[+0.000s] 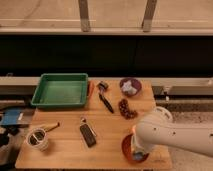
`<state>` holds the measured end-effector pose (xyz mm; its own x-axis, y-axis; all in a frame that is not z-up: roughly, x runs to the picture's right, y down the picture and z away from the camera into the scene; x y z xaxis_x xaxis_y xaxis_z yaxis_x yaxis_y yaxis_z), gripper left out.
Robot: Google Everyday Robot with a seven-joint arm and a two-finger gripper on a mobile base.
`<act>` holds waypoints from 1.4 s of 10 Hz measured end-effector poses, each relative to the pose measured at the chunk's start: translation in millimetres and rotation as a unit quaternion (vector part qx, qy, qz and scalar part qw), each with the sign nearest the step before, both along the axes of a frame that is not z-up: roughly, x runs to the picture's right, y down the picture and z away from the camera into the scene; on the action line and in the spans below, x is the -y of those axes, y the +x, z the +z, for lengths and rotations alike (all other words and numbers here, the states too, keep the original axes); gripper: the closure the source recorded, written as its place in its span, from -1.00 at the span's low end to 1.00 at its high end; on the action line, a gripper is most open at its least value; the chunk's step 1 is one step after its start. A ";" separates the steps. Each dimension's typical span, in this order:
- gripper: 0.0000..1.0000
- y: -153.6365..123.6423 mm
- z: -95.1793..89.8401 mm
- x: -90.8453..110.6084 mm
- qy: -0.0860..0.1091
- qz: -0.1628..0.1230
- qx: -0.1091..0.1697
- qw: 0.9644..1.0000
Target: Wipe red bowl with sponge
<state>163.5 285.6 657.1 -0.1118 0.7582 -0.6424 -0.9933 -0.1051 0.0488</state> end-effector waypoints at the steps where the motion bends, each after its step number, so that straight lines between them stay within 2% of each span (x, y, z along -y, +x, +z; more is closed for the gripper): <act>1: 1.00 6.9 1.0 0.4 0.000 0.007 -0.006 1.000; 3: 1.00 19.5 5.0 3.4 0.000 0.015 -0.013 1.000; 6: 1.00 32.3 25.1 23.3 0.009 0.013 -0.009 1.000; 10: 1.00 8.9 43.9 45.5 0.022 -0.017 0.021 0.999; 12: 1.00 -11.6 46.2 48.0 0.019 -0.037 0.038 0.998; 14: 1.00 -25.2 38.9 37.5 0.008 -0.047 0.042 0.998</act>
<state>138.3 248.1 696.0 0.0146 0.7736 -0.6335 -0.9993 -0.0105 -0.0359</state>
